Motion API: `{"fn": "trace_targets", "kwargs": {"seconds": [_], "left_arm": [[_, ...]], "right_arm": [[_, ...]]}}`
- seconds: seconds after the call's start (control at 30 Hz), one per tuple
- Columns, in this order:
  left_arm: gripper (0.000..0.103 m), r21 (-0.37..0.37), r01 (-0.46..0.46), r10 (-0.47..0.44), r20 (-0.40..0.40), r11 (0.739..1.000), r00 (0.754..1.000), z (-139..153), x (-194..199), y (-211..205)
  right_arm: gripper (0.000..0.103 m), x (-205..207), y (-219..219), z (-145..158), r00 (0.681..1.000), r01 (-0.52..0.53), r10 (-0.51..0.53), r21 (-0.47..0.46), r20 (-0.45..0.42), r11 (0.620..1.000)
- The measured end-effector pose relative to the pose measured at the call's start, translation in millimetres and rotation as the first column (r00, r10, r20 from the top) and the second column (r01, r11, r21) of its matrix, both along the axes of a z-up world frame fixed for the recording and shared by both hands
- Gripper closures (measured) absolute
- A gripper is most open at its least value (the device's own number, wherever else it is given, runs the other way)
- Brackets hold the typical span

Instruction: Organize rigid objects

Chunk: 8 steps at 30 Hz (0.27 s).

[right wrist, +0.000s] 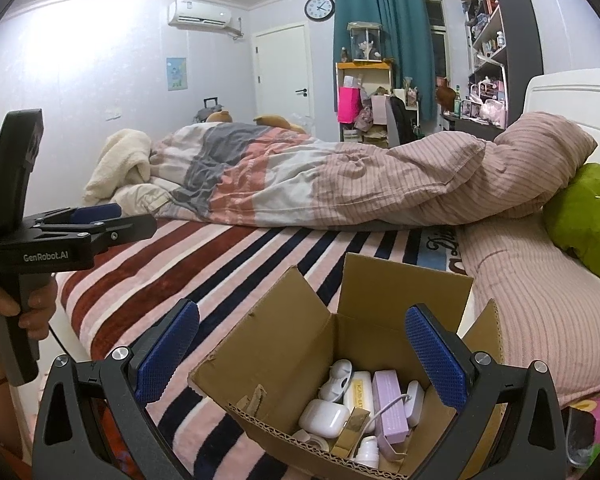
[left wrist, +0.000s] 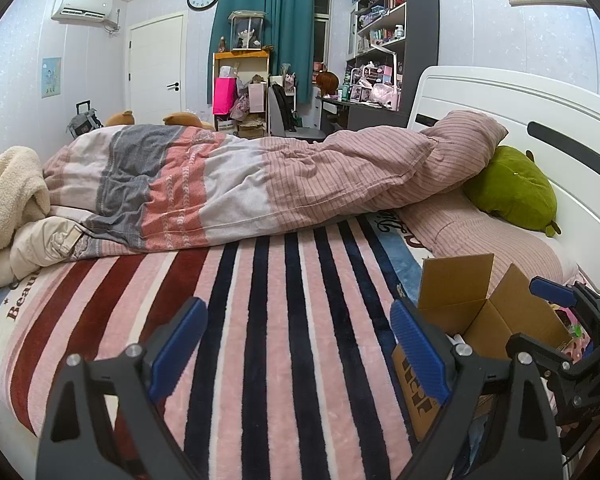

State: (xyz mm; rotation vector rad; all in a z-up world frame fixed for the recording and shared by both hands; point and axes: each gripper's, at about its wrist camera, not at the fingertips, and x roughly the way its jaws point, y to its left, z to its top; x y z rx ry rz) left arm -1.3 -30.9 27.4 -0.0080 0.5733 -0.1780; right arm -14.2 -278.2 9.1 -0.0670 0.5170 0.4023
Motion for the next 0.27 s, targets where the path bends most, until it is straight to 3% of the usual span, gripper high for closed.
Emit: {"fn": "trace_targets", "kwargs": {"seconds": [0.27], "left_arm": [[0.012, 0.002, -0.001, 0.001, 0.000, 1.000, 1.000, 0.1, 0.0, 1.2]], "right_arm": [[0.000, -1.4, 3.5, -4.2, 1.000, 0.004, -0.004, 0.002, -0.008, 1.000]]}}
